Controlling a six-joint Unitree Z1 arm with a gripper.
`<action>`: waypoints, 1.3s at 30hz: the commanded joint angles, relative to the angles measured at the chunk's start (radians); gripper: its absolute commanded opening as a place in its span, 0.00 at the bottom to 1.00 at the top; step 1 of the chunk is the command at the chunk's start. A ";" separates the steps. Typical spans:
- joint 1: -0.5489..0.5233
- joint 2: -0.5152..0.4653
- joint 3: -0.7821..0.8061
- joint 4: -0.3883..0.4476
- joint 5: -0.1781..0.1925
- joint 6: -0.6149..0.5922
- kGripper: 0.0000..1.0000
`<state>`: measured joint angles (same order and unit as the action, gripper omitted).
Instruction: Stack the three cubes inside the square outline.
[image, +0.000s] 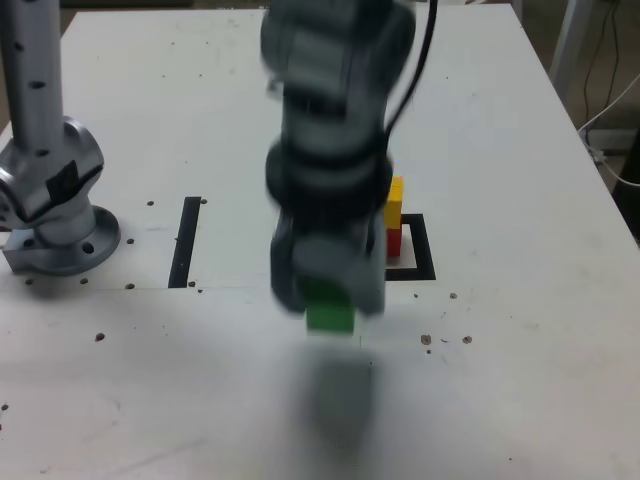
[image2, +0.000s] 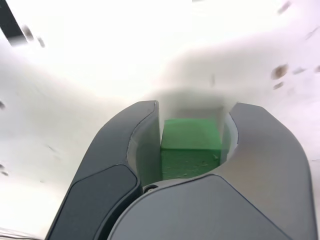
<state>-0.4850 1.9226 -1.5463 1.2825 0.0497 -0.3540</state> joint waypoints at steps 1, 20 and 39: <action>0.048 -0.015 -0.023 0.032 0.012 0.092 0.11; 0.441 0.012 -0.211 0.166 0.051 0.447 0.11; 0.449 0.064 -0.199 0.160 0.030 0.401 0.11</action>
<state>-0.0346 1.9797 -1.7465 1.4460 0.0756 0.0485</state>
